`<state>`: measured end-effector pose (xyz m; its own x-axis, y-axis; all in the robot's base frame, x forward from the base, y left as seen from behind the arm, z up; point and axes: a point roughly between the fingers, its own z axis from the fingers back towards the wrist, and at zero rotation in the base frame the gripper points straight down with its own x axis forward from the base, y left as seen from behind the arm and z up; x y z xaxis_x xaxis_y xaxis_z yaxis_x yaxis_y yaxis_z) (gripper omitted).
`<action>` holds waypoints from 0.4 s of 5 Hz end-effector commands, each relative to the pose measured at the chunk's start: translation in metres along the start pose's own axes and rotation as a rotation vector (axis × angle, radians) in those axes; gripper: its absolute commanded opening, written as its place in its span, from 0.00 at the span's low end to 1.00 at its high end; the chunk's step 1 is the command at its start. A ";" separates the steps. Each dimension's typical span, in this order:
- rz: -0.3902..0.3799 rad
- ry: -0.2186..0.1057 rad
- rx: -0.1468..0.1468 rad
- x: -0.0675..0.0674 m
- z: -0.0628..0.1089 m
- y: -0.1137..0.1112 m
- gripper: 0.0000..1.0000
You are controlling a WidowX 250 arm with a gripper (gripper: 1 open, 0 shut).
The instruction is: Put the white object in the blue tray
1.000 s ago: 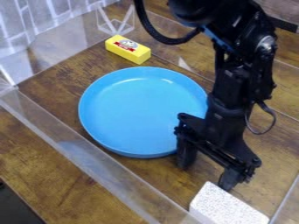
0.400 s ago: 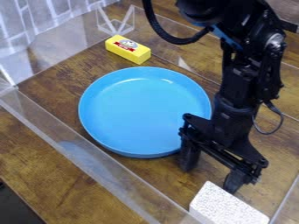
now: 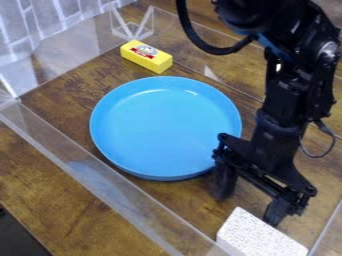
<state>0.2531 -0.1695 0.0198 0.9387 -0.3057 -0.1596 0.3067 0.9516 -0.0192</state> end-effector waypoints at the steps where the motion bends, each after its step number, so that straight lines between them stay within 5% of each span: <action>1: -0.069 0.016 -0.005 -0.005 0.004 -0.019 1.00; 2: -0.072 0.032 -0.008 -0.004 0.004 -0.021 1.00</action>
<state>0.2533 -0.1763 0.0189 0.9299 -0.3129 -0.1936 0.3140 0.9491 -0.0258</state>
